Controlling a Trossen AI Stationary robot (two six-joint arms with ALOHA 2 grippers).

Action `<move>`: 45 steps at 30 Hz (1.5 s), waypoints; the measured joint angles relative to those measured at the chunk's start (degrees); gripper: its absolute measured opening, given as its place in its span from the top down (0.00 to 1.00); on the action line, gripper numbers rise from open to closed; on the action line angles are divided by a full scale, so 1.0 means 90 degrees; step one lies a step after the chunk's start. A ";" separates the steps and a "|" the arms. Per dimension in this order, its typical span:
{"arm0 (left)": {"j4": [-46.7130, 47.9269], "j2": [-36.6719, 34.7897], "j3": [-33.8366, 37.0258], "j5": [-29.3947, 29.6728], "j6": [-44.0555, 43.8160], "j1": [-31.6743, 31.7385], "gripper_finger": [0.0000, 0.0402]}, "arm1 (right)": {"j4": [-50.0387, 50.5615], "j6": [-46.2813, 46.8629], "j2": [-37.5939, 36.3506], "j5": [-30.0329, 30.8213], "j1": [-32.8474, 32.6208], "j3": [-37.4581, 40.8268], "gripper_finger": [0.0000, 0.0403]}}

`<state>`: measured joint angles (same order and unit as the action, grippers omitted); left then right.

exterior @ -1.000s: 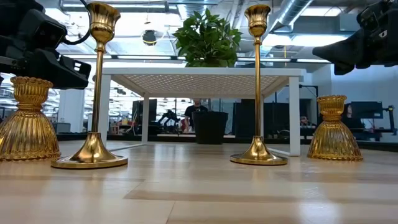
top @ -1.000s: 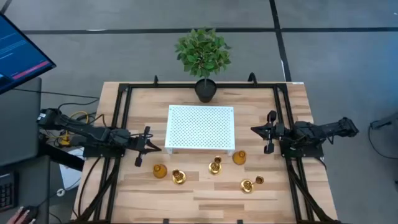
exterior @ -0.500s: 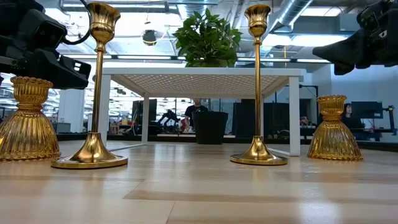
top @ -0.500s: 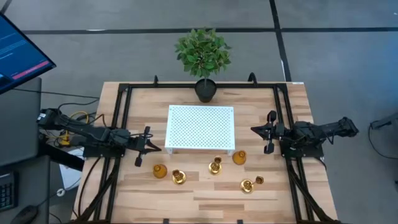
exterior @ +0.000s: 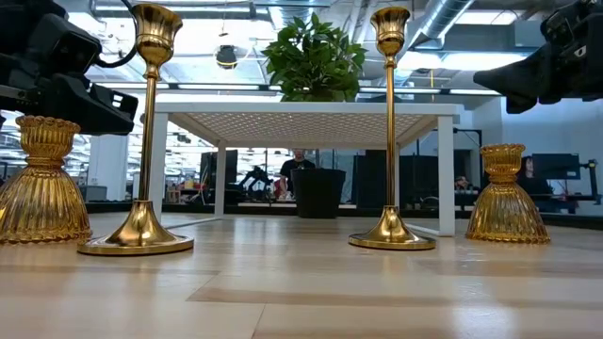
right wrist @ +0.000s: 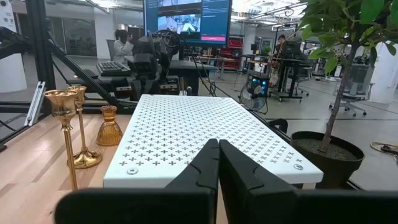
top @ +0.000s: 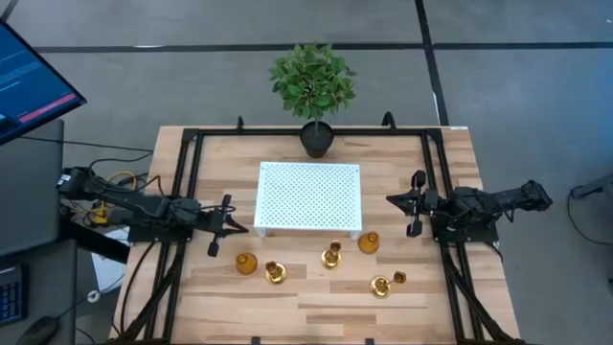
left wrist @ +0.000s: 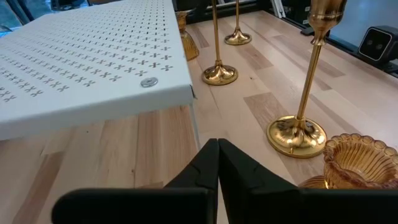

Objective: Pick & Place candle stick holders

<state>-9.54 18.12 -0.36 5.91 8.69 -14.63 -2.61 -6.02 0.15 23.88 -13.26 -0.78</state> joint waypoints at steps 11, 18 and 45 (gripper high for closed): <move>-0.0024 0.0001 0.0002 0.0002 0.0000 0.0000 0.98 | 0.0002 0.0002 0.0002 -0.0002 0.0000 -0.0002 1.00; -0.0073 0.0000 0.0002 0.0002 0.0000 -0.0001 0.98 | 0.0002 0.0002 0.0000 -0.0001 0.0000 0.0000 1.00; -0.0661 0.0001 0.0002 0.0267 -0.0004 0.0000 0.98 | -0.0002 -0.0001 0.0001 -0.0001 0.0030 -0.0001 1.00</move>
<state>-15.49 18.13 -0.34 8.32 8.66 -14.63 -2.62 -6.02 0.15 23.87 -12.99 -0.79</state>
